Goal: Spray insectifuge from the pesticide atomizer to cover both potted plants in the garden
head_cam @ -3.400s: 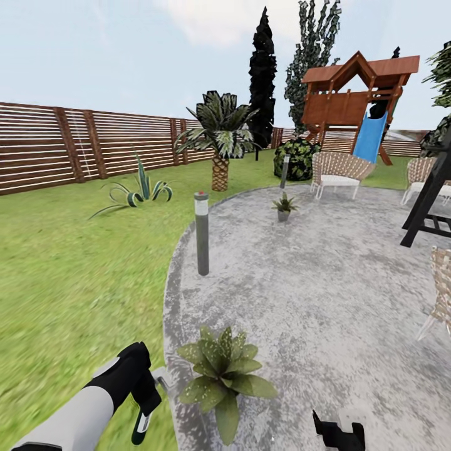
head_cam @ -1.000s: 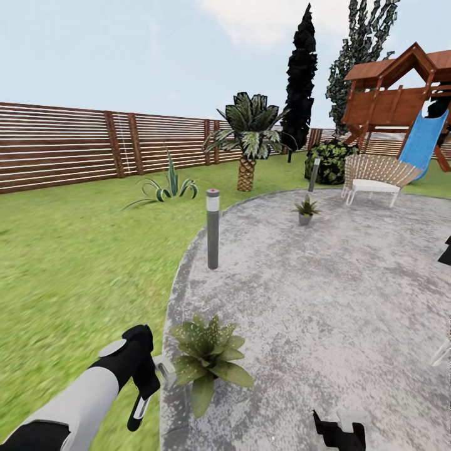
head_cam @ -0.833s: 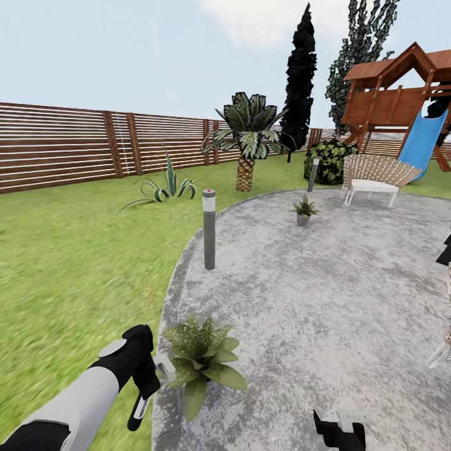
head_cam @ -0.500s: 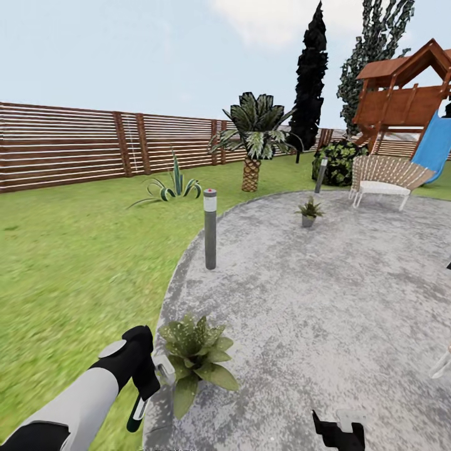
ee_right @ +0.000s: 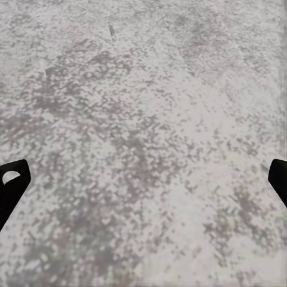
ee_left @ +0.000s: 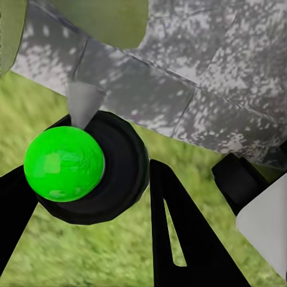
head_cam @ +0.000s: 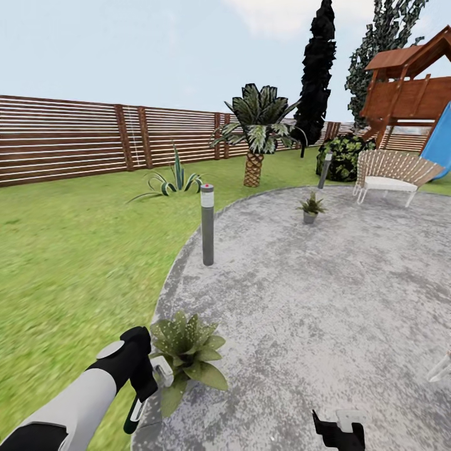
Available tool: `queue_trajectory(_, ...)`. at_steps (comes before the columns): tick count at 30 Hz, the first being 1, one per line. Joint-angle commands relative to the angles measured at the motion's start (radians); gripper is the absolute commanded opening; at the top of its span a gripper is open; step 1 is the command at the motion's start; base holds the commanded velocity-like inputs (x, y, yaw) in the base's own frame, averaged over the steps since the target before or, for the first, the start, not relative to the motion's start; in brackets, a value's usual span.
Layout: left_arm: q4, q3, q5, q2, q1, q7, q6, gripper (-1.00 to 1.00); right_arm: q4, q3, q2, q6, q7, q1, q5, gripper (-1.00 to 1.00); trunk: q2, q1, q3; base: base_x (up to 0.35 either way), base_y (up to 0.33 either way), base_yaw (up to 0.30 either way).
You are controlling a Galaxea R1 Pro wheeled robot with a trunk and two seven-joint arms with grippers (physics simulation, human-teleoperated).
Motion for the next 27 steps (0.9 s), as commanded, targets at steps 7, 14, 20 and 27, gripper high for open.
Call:
queue_trajectory(7, -0.002, -0.004, -0.002, -0.001, 0.0, -0.007, 0.007, -1.0, 0.0, 0.006, 0.0, -0.003, 0.004, 0.0, -0.01, 1.0, 0.0, 0.0, -0.001, 0.0, 0.0, 0.188)
queue_trajectory(14, -0.002, -0.007, -0.002, -0.007, 0.0, -0.003, 0.007, -1.0, 0.0, 0.006, 0.0, -0.002, 0.005, 0.0, -0.01, 1.0, 0.0, 0.0, -0.001, 0.0, -0.001, 0.243)
queue_trajectory(20, -0.002, -0.006, -0.002, -0.006, 0.0, -0.002, 0.007, -1.0, 0.0, 0.006, 0.001, -0.003, 0.006, 0.0, -0.01, 1.0, 0.0, 0.0, -0.001, -0.043, -0.161, 0.243)
queue_trajectory(27, -0.001, -0.007, -0.002, -0.004, 0.002, -0.001, 0.005, -1.0, 0.0, 0.006, 0.001, -0.002, 0.006, 0.0, -0.01, 1.0, 0.0, 0.0, -0.001, -0.002, -0.159, 0.093)
